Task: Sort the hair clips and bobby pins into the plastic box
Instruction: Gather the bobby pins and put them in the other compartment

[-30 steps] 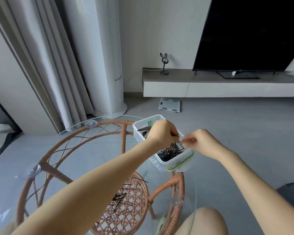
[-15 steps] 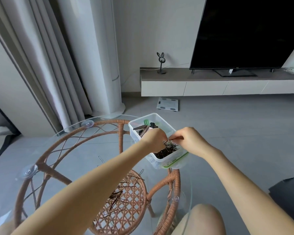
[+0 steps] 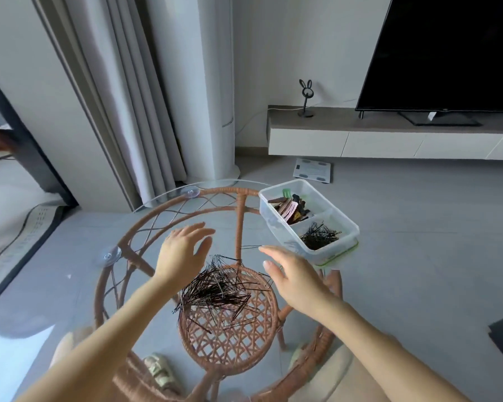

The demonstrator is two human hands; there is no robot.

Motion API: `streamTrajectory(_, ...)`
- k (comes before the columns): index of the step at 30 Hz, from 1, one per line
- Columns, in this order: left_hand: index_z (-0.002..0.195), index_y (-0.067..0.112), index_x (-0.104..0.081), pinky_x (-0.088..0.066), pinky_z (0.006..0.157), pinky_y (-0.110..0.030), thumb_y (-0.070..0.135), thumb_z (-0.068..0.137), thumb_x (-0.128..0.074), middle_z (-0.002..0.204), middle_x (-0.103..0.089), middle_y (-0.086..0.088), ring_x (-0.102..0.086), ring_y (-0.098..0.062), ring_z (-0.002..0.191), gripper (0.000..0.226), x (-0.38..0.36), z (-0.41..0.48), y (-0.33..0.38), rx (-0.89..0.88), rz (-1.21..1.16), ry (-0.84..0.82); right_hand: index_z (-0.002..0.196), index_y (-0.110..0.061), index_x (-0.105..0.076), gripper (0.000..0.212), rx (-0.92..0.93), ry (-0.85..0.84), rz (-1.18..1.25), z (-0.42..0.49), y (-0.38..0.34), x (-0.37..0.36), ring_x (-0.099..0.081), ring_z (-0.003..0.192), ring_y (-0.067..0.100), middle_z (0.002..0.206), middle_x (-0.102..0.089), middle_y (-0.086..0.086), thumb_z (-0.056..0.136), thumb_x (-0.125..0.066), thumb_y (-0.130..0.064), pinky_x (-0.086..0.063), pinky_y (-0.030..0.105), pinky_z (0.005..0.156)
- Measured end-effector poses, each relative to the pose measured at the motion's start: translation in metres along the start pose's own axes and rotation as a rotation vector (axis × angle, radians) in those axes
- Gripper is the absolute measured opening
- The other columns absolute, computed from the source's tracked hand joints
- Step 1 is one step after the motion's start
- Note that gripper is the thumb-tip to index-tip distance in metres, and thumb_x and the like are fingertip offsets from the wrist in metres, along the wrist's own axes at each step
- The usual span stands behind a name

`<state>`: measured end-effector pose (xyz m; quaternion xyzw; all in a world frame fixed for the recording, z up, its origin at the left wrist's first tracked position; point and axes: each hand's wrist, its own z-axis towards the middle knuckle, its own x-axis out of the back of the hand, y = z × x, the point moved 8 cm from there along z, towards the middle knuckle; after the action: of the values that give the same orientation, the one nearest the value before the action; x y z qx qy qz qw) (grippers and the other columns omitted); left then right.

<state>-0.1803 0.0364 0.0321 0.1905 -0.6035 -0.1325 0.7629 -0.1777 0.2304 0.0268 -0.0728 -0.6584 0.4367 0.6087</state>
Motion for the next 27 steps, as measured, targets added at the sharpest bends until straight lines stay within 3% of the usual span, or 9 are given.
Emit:
streamTrajectory(2,0.128,0.031,-0.054,-0.021,0.117,-0.049,0.046,0.093,-0.036,0.145,-0.044,-0.001,-0.037,-0.024,0.138,0.042,-0.016,-0.028,-0.038,0.092,0.061,-0.063,0.143,-0.016,-0.028,0.048,-0.106,-0.079,-0.093,0.011,0.019,-0.039,-0.017,0.143,0.018,0.153,-0.025,0.004,0.098,-0.034,-0.032,-0.011,0.026,0.116)
streamTrajectory(4,0.138,0.037,-0.039,-0.004,0.119,-0.048,0.057,0.093,-0.027,0.154,-0.028,-0.001,-0.019,-0.024,0.145,0.051,-0.035,-0.053,-0.062,0.205,0.085,-0.131,0.147,-0.017,-0.015,0.056,-0.227,-0.066,-0.266,0.026,0.04,-0.057,-0.001,0.145,0.024,0.157,-0.009,0.007,0.098,-0.025,-0.042,0.0,0.037,0.119)
streamTrajectory(7,0.144,0.035,-0.026,0.007,0.118,-0.044,0.068,0.081,-0.005,0.157,-0.017,-0.006,-0.003,-0.025,0.147,0.075,-0.048,-0.073,-0.067,0.276,0.068,-0.116,0.147,-0.017,-0.013,0.06,-0.249,-0.03,-0.399,0.039,0.042,-0.074,0.003,0.145,0.03,0.157,-0.009,0.005,0.096,-0.017,-0.048,0.003,0.04,0.119)
streamTrajectory(11,0.146,0.031,-0.024,0.003,0.12,-0.046,0.057,0.09,-0.009,0.158,-0.015,-0.009,0.002,-0.036,0.146,0.063,-0.055,-0.06,-0.055,0.31,0.055,-0.088,0.144,-0.017,-0.025,0.055,-0.129,-0.047,-0.275,0.031,0.02,-0.095,-0.003,0.145,0.024,0.154,-0.023,0.0,0.097,-0.016,-0.044,0.002,0.033,0.117)
streamTrajectory(15,0.147,0.031,-0.017,0.006,0.119,-0.046,0.049,0.096,-0.012,0.159,-0.008,-0.009,0.007,-0.041,0.144,0.054,-0.064,-0.04,-0.046,0.296,0.082,-0.13,0.142,-0.018,-0.031,0.085,0.069,-0.12,-0.16,-0.001,-0.005,-0.113,-0.012,0.144,0.016,0.151,-0.031,-0.003,0.081,0.007,-0.063,-0.006,0.031,0.119)
streamTrajectory(17,0.147,0.032,-0.016,0.006,0.12,-0.045,0.048,0.097,-0.011,0.159,-0.006,-0.008,0.007,-0.036,0.145,0.053,-0.068,-0.028,-0.04,0.233,0.065,-0.155,0.14,-0.016,-0.035,0.068,0.09,-0.148,-0.053,-0.01,-0.012,-0.112,-0.022,0.142,0.014,0.148,-0.037,0.0,0.092,-0.008,-0.055,-0.016,0.031,0.118)
streamTrajectory(20,0.146,0.032,-0.022,0.007,0.12,-0.043,0.046,0.098,-0.01,0.159,-0.01,-0.001,0.008,-0.029,0.146,0.051,-0.081,-0.015,-0.027,0.106,0.036,-0.244,0.133,-0.015,-0.046,0.04,0.009,-0.045,0.176,-0.015,-0.009,-0.088,-0.045,0.128,0.009,0.137,-0.051,0.0,0.098,-0.031,-0.028,-0.034,0.017,0.105)
streamTrajectory(23,0.14,0.028,-0.038,0.006,0.121,-0.038,0.042,0.099,-0.012,0.155,-0.024,0.007,0.004,-0.026,0.147,0.05,-0.081,-0.012,-0.02,0.033,-0.043,-0.25,0.127,-0.016,-0.051,0.035,-0.132,0.195,0.247,-0.015,0.01,-0.059,-0.051,0.114,0.003,0.125,-0.057,-0.006,0.099,-0.034,-0.025,-0.035,0.002,0.089)
streamTrajectory(27,0.125,0.022,-0.06,-0.006,0.119,-0.027,0.035,0.101,-0.022,0.143,-0.046,0.008,-0.018,-0.014,0.145,0.046,-0.078,-0.029,-0.012,-0.072,-0.263,-0.268,0.128,-0.013,-0.051,0.036,-0.27,0.247,0.319,-0.003,0.029,-0.06,-0.046,0.118,0.006,0.133,-0.054,0.002,0.099,-0.034,-0.024,-0.034,0.017,0.096)
